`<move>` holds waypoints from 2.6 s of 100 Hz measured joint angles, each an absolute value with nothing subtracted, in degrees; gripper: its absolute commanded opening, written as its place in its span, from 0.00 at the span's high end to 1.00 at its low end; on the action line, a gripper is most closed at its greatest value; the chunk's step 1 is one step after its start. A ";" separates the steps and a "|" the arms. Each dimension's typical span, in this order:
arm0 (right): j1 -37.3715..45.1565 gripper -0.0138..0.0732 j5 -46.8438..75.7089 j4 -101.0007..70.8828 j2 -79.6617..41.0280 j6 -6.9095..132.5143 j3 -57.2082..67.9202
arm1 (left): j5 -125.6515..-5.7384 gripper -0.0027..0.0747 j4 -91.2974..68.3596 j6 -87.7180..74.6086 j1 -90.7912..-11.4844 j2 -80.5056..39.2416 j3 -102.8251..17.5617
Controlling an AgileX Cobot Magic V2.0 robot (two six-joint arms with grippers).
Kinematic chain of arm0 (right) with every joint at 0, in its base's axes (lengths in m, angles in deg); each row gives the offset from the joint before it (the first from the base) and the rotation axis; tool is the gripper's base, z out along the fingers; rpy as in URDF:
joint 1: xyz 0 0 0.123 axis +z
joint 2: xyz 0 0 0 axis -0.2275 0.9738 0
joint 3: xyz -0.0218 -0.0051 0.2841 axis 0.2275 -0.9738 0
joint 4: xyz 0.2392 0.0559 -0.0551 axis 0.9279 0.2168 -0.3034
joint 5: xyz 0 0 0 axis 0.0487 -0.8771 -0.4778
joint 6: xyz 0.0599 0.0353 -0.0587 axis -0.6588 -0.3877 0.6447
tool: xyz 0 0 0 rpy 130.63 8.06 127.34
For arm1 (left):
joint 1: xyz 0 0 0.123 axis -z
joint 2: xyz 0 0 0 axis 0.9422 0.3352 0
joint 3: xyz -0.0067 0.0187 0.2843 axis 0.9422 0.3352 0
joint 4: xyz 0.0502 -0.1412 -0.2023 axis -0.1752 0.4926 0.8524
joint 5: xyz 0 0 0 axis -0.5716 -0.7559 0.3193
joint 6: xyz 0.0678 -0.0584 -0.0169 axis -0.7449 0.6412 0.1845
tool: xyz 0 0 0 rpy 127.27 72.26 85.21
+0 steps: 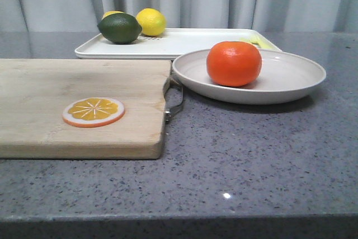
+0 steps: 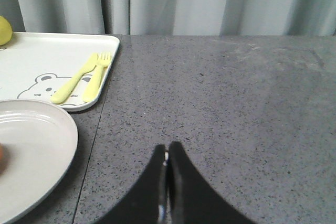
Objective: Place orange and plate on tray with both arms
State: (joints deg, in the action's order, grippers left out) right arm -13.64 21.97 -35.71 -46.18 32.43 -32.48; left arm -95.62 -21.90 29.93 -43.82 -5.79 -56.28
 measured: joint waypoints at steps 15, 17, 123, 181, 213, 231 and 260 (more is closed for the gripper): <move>-13.64 0.92 21.97 -35.71 -46.18 32.43 -32.48 | -93.00 0.99 -21.90 29.93 -45.79 -13.97 -47.94; -13.64 0.92 21.97 -35.71 -46.18 32.43 -32.48 | -92.49 0.99 -21.90 29.93 -45.91 -15.17 -46.72; -13.53 0.73 8.94 -35.71 -40.78 32.43 -26.40 | -85.11 0.99 -22.99 29.93 -48.63 -43.65 -23.29; -2.72 0.38 -9.29 -33.81 -15.03 32.43 -1.67 | -83.94 0.99 -22.99 29.93 -48.63 -43.65 -23.29; 0.18 0.38 -18.34 -31.08 0.82 32.43 11.56 | -83.85 0.99 -22.99 29.93 -48.63 -43.65 -23.29; 0.67 0.38 -22.48 -30.73 8.93 32.43 17.50 | -83.85 0.99 -22.99 29.93 -48.63 -43.65 -23.29; 0.67 0.38 -26.74 -30.49 18.48 32.43 24.28 | -83.85 0.99 -22.99 29.93 -48.63 -43.65 -23.29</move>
State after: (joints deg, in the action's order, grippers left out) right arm 0.67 -26.74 -30.49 18.48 32.43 24.28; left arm -83.85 -22.99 29.93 -48.63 -43.65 -23.29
